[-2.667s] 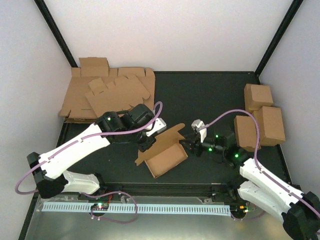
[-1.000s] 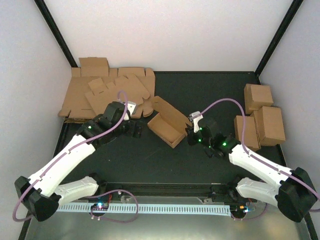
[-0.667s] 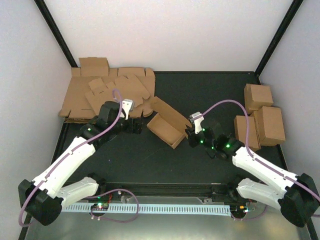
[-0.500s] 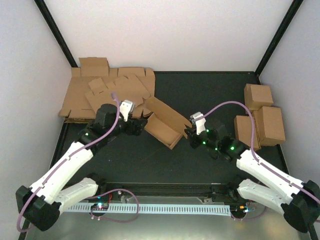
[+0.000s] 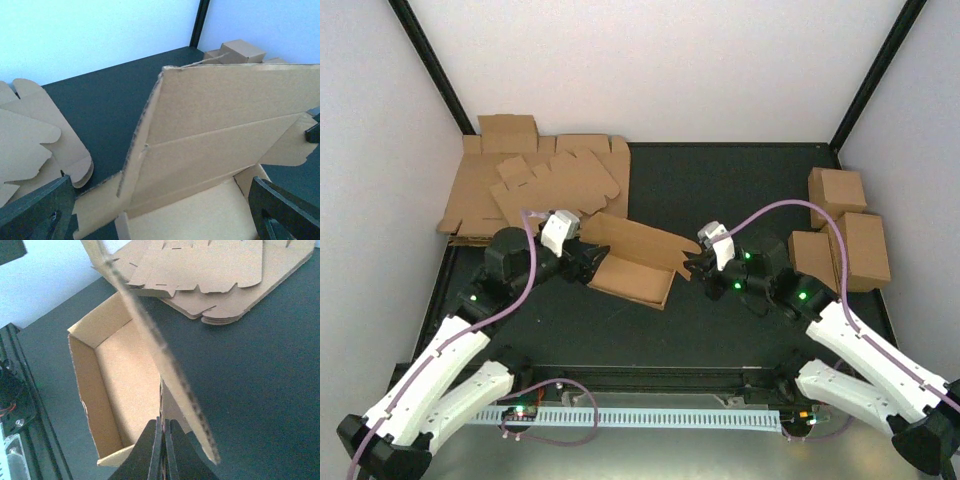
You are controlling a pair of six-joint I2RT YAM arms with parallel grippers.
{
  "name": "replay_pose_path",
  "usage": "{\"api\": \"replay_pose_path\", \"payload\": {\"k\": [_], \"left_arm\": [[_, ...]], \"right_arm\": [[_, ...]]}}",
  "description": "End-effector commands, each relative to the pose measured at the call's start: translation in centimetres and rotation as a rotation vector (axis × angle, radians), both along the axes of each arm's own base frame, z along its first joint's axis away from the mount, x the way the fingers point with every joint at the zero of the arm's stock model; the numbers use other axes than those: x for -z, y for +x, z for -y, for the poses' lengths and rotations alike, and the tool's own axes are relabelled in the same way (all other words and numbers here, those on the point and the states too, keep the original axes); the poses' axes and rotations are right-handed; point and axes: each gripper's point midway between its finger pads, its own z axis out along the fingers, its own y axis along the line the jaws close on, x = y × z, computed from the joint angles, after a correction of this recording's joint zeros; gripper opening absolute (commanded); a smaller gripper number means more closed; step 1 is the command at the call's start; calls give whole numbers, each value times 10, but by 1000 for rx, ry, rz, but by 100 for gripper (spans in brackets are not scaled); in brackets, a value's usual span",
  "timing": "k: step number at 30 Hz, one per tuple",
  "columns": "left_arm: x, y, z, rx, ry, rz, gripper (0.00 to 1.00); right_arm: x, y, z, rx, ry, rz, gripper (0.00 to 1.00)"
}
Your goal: Fold the paper box
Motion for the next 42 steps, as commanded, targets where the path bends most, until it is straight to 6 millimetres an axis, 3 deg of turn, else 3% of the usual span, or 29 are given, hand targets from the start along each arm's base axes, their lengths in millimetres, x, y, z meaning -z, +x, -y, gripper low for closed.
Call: {"api": "replay_pose_path", "payload": {"k": [1,6,9,14,18,20,23,27,32,37,40,42], "left_arm": [[-11,0,-4,-3,27,61,98],[-14,5,-24,-118,65,70,99],[-4,13,-34,-166,145,48,99],[2,11,-23,-65,222,38,99],[-9,9,-24,-41,240,89,99],[-13,1,-15,30,226,112,98],[-14,-6,-5,99,208,109,84],[-16,-8,-1,120,183,85,52],[-13,-8,8,142,117,32,36],[1,6,11,101,94,-47,9],[16,20,5,12,93,-129,6],[25,26,3,-31,79,-178,19]], "right_arm": [[-18,-11,-2,-63,12,23,2],[-29,-15,-2,-87,16,40,2],[-35,-17,-2,-103,14,51,2],[-40,-22,-1,-127,4,64,2],[-43,-23,1,-129,-9,72,2],[-43,-23,1,-130,-9,71,2],[-43,-23,1,-129,-6,72,2],[-43,-19,2,-101,-6,68,2],[-38,-7,-2,-59,-3,44,2],[-34,6,-6,-10,-5,23,2],[-30,14,-6,33,5,10,2],[-27,20,-6,63,15,-3,2]]}}
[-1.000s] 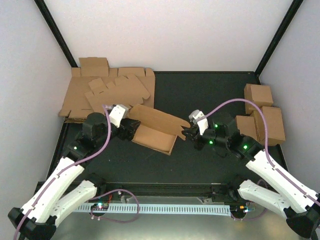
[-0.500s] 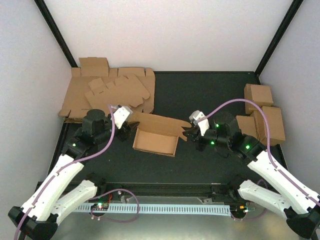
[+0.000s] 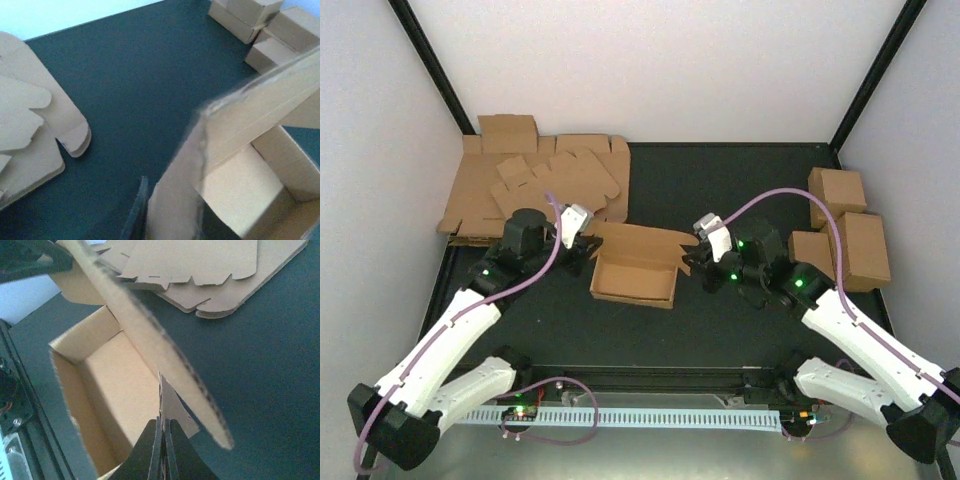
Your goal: Fold the paper box
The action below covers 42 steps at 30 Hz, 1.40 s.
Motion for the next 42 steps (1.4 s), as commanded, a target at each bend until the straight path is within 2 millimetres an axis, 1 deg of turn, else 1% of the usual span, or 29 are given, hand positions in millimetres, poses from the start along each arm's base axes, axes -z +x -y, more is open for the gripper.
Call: {"api": "replay_pose_path", "payload": {"k": [1,2,5,7,10,11,12,14,15,17,22,29,40,42], "left_arm": [[1,17,-3,-116,-59,-71,26],[5,18,-2,-124,-63,-83,28],[14,20,1,-136,-76,-105,29],[23,22,1,-146,-67,-124,25],[34,26,-2,-174,-33,-148,14],[36,26,-4,-186,-22,-152,13],[38,27,-5,-198,-10,-154,15],[41,29,-8,-228,9,-161,26],[41,29,-9,-232,12,-159,28],[41,29,-9,-234,12,-155,29],[42,30,-11,-244,27,-158,27],[40,29,-15,-256,47,-154,29],[32,25,-13,-237,37,-147,28],[31,25,-13,-236,36,-148,25]], "right_arm": [[-16,19,-4,85,74,30,2],[-14,22,-4,102,76,24,2],[-9,27,-6,117,74,24,2],[-4,29,-7,116,63,22,2],[0,31,-7,118,48,18,2],[2,31,-7,120,42,16,2],[3,32,-6,124,36,16,2],[6,34,-6,134,26,13,2],[8,35,-5,139,21,11,2],[11,36,-5,140,11,8,2],[13,36,-6,139,6,6,2],[18,38,-6,141,-13,-1,2],[21,38,-7,136,-20,-9,2],[22,38,-7,136,-22,-10,2]]}}
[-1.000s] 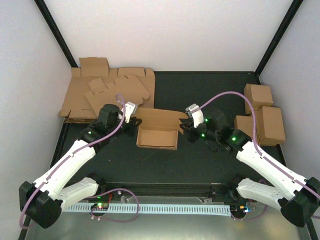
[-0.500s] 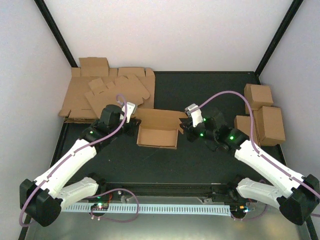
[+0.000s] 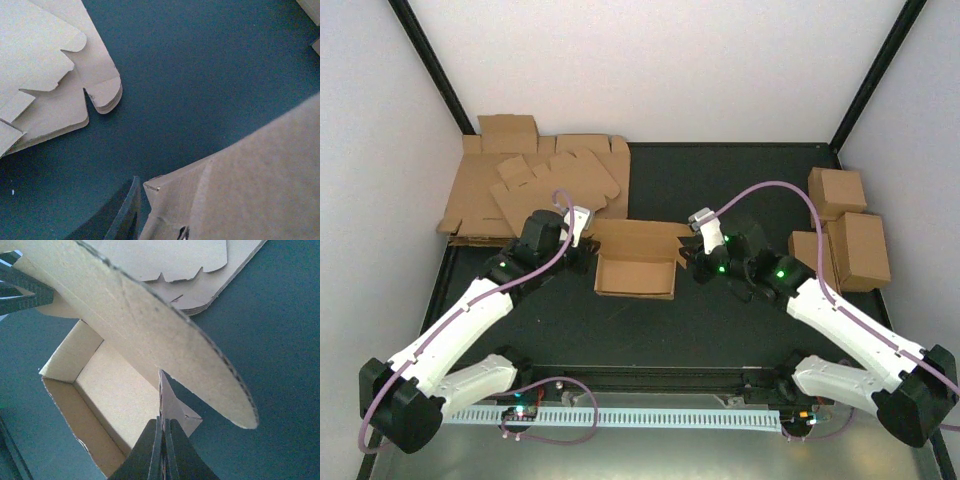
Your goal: Fold the paper box
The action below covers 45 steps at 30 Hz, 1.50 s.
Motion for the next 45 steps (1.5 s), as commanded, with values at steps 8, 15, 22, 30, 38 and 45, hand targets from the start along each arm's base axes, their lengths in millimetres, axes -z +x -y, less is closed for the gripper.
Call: {"api": "replay_pose_path", "payload": {"k": [8,15,22,30,38,45], "left_arm": [[-18,4,8,-13,-69,10,2],[-1,17,28,-113,-132,38,2],[0,29,41,-236,-192,132,2],[24,32,46,-376,-235,138,2],[52,32,48,-423,-234,149,2],[71,34,54,-427,-215,122,2]], "right_arm": [[12,16,-2,82,11,-22,2],[27,40,4,246,66,8,2],[47,49,6,335,54,78,2],[63,55,15,430,54,143,2],[77,59,5,430,64,172,2],[93,58,0,426,33,167,2]]}}
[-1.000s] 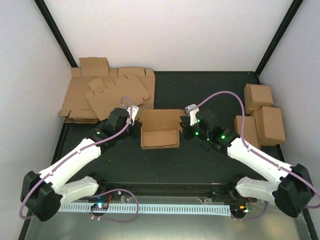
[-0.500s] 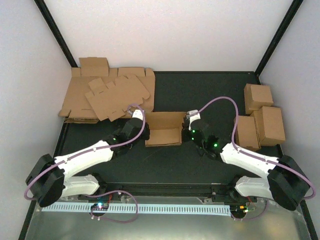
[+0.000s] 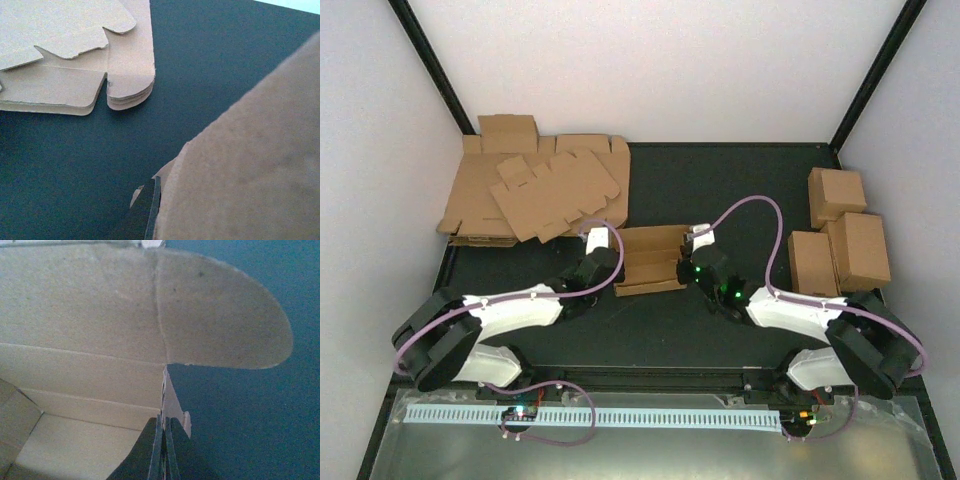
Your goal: Fold the paper box
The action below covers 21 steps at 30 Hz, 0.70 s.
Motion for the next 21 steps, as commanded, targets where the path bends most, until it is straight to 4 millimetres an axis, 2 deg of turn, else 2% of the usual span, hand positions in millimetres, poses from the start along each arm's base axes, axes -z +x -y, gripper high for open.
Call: {"api": "replay_pose_path", "payload": {"k": [1,7,13,21], "left_arm": [[-16,6,17,0,-98,55,1],[3,-1,8,-18,-82,26,2],[13,-4,10,-27,-122,-17,1],[37,-15,0,-95,-154,-98,2]], "right_arm": [[-1,1,-6,10,24,28,2],[9,-1,0,54,28,25,2],[19,-6,2,43,-11,5,2],[33,-18,12,36,-36,-30,7]]}}
